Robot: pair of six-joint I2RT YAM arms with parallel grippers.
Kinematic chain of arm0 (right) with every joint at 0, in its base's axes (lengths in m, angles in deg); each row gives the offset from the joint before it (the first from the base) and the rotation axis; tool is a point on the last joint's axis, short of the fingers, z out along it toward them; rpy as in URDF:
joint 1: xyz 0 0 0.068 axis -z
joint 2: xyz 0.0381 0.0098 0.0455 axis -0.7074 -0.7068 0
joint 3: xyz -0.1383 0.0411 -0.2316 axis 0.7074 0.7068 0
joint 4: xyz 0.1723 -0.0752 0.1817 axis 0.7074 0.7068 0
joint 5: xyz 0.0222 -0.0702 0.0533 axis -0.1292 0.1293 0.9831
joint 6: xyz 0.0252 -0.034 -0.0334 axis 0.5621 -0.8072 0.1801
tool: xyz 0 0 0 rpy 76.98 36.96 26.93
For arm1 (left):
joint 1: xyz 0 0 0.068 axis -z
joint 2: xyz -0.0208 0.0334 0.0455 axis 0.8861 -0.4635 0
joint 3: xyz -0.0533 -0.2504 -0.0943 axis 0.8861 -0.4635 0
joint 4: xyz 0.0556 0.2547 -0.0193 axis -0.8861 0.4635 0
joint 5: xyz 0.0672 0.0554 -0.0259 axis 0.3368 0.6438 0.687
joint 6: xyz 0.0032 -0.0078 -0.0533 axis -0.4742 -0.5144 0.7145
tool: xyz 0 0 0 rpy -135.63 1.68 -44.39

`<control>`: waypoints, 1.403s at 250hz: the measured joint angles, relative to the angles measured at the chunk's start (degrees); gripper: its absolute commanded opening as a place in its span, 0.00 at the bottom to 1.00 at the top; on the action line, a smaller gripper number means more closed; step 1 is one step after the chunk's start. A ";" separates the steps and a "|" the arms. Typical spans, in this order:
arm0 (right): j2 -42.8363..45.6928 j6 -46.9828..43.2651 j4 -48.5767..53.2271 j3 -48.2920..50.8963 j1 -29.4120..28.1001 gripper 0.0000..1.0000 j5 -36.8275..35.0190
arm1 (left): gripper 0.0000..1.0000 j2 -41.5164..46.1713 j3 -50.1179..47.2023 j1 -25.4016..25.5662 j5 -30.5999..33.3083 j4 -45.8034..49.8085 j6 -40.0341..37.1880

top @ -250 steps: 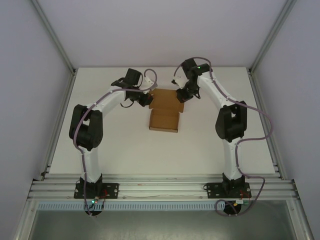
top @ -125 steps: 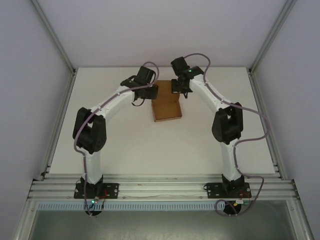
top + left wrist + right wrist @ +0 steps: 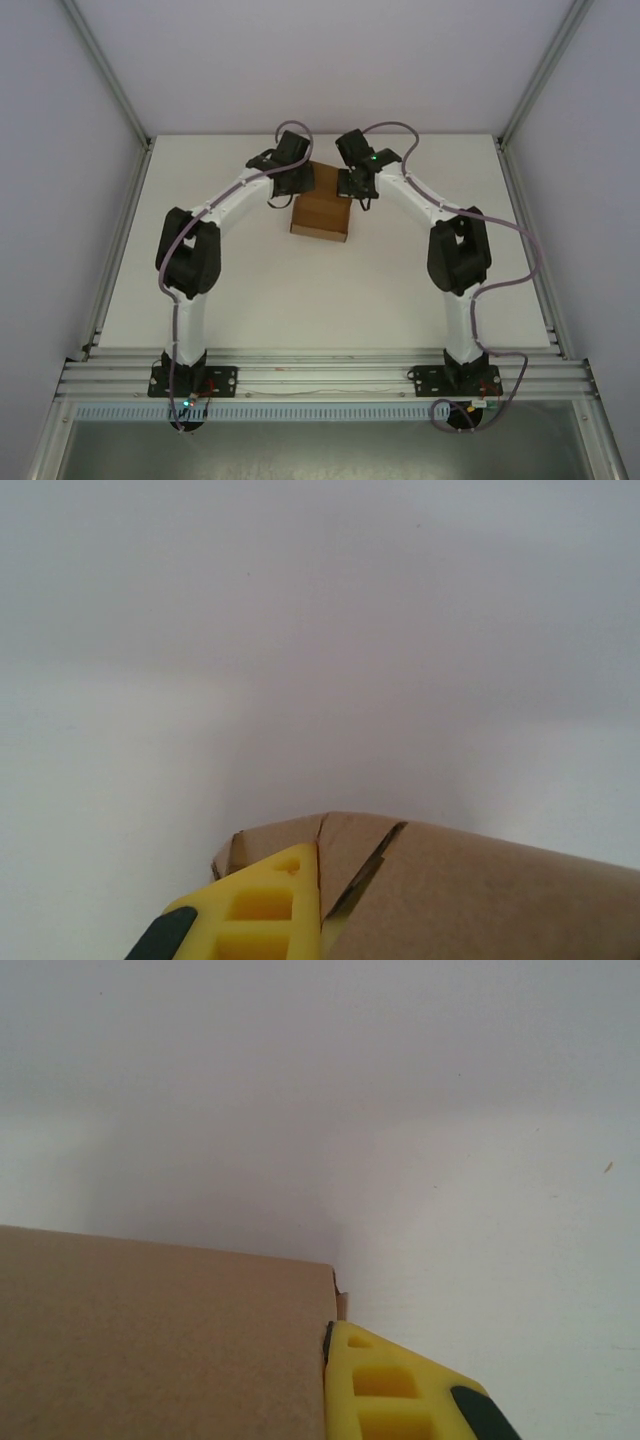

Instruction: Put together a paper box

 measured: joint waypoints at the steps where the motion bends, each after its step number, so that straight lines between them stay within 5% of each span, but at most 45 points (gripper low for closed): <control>1: 0.04 0.09 -0.13 0.13 0.00 0.02 0.00 | 0.00 0.15 -0.33 0.00 0.00 -0.22 0.02; 72: 4.87 4.61 -8.26 12.13 -3.45 0.01 -4.98 | 0.00 12.22 -24.09 4.15 4.37 -15.23 3.19; 118: 11.74 5.64 -14.69 22.01 -6.75 0.01 -11.19 | 0.00 16.68 -30.12 6.67 7.74 -20.04 3.34; 222: 22.49 5.42 -37.13 46.42 -13.07 0.00 -23.15 | 0.02 21.86 -42.07 9.55 3.89 -29.55 6.82; 276: 23.28 4.70 -42.86 48.96 -15.61 0.00 -28.92 | 0.37 23.02 -42.93 10.86 2.64 -29.18 8.63; 293: 23.98 3.91 -44.89 49.99 -15.80 0.00 -29.16 | 0.41 24.44 -43.74 11.56 1.84 -28.87 9.05; 351: 26.12 0.22 -54.55 56.54 -17.05 0.00 -28.11 | 0.91 32.72 -45.29 12.15 1.64 -24.76 10.29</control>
